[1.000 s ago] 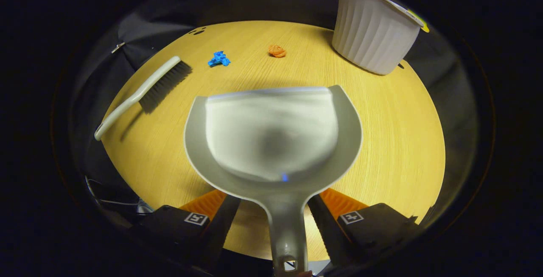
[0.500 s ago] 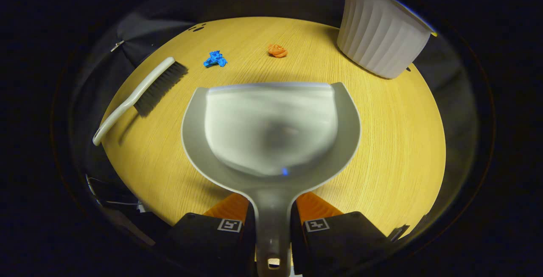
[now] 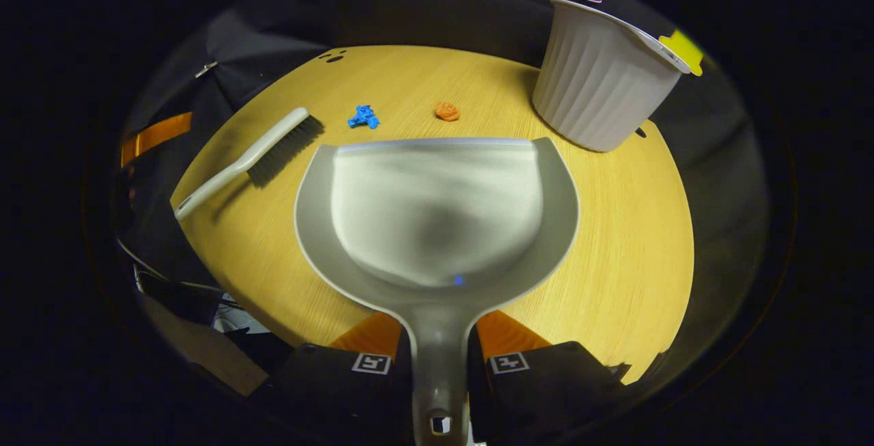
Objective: Pick up the small broom and dustpan from the desktop, sweep the trash into the dustpan with the broom, and then empty the trash into the garbage bin.
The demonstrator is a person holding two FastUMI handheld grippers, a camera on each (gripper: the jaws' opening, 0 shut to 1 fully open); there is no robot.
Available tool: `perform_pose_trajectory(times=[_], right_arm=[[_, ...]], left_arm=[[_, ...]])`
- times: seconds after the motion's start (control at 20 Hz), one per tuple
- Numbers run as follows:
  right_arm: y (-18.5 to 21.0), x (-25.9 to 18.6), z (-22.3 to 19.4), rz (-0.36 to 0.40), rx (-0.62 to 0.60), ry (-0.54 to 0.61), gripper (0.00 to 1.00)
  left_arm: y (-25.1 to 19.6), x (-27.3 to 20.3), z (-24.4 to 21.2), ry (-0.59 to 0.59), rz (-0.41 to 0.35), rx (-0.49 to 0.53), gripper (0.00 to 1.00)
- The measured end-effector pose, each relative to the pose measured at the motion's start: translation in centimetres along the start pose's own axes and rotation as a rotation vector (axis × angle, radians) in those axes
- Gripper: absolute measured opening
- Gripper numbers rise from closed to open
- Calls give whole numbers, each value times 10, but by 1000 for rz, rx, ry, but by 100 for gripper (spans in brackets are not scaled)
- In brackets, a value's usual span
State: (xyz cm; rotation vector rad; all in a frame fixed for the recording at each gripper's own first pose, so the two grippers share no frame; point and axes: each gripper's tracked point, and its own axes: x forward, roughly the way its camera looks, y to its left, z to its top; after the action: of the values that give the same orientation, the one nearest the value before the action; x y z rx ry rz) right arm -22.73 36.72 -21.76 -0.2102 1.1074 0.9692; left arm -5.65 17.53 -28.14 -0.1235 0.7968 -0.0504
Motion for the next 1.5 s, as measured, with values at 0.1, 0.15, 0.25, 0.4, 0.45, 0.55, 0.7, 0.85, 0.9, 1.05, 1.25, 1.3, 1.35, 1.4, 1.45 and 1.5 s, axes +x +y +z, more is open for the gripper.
perform_pose_trajectory(times=[0.1,0.15,0.25,0.4,0.45,0.55,0.7,0.85,0.9,1.05,1.25,1.3,1.35,1.4,1.45,1.5], right_arm=[[-3,-6,-1,5,-10,-4,38],[-4,-7,-3,7,-17,-5,37],[-8,-9,-6,10,-28,-3,37],[-12,-8,-10,14,-29,3,37],[-13,-7,-11,19,-25,4,34],[-13,-7,-12,25,-26,7,34],[-14,-8,-11,31,-27,4,37],[-17,-10,-14,23,-27,3,38],[-19,-10,-15,19,-26,5,37],[-19,-12,-19,20,-19,8,37],[-19,-12,-22,20,-24,14,37],[-18,-11,-22,23,-28,15,34],[-17,-11,-22,25,-33,18,37],[-16,-12,-22,28,-41,25,37],[-16,-13,-23,31,-55,31,37],[-15,-13,-23,37,-70,42,37]], left_arm=[[-10,8,-17,120,-29,49,98],[-11,15,-28,178,-28,62,98],[-16,27,-43,263,-31,43,98],[-27,46,-58,361,-65,13,95],[-29,51,-65,387,-65,15,94],[-31,61,-73,426,-57,33,92],[-30,74,-84,466,-38,66,88],[-34,86,-94,498,-41,54,84],[-34,89,-96,505,-38,53,81],[-34,93,-101,522,-34,59,71],[-30,97,-109,546,-21,52,49],[-29,98,-112,554,-15,50,40],[-26,100,-117,563,-4,51,36],[-25,98,-118,576,-2,54,31],[-26,100,-118,561,-11,61,30],[-26,100,-115,558,-20,69,29]])
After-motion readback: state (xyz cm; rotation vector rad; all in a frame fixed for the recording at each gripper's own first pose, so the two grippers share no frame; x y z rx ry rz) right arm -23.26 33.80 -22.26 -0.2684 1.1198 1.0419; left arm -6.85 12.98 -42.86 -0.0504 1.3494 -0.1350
